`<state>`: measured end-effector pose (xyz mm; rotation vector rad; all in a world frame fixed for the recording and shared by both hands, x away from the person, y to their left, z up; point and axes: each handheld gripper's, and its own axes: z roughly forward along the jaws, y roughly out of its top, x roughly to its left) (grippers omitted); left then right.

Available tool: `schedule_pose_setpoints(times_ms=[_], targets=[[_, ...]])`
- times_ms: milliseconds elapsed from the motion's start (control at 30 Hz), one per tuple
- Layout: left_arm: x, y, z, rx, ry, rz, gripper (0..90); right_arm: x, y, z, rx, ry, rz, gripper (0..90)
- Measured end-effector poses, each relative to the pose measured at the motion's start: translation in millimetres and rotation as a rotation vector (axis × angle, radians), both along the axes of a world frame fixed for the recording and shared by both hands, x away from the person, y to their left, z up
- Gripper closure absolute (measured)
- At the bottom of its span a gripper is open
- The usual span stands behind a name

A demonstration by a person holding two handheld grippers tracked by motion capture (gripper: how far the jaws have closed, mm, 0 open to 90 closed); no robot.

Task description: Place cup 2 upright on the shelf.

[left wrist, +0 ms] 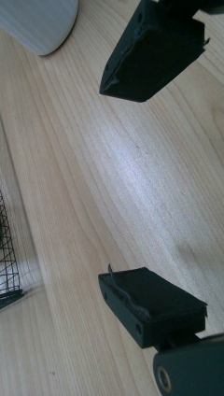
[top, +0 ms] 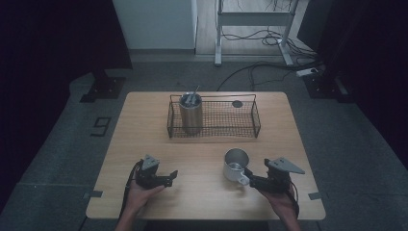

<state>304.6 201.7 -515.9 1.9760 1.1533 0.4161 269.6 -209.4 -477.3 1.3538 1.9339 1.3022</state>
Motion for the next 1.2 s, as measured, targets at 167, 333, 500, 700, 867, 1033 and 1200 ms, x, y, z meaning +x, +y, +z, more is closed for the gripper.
schedule_pose_setpoints(times_ms=[167, 333, 500, 700, 867, 1033, 1200], targets=[[0.5, 2.2, 0.3, 0.000, 0.001, 0.003, 10.0, 0.4, 8.3, -0.7, -0.003, -0.006, 0.011, 12.7], [1.2, 5.2, 0.5, -0.005, 0.002, 0.012, 10.0, 2.7, 16.2, -1.5, -0.010, 0.000, 0.023, 12.7], [1.5, 5.4, -0.2, -0.004, 0.005, 0.010, 10.0, 4.7, 23.7, -2.1, -0.020, 0.003, 0.030, 12.5], [1.6, 5.5, -1.0, -0.004, 0.011, 0.010, 10.0, 7.8, 31.7, -3.4, -0.042, 0.005, 0.033, 10.8], [1.3, 5.6, -1.3, -0.005, 0.012, 0.008, 10.0, 12.9, 36.9, -6.4, -0.062, 0.023, 0.040, 8.2], [0.9, 6.2, -1.4, -0.006, 0.014, 0.009, 10.0, 19.4, 41.0, -6.5, -0.083, 0.032, 0.040, 5.6], [1.2, 7.9, -1.5, -0.006, 0.018, 0.011, 10.0, 23.9, 46.0, -5.8, -0.106, 0.040, 0.047, 3.1]])
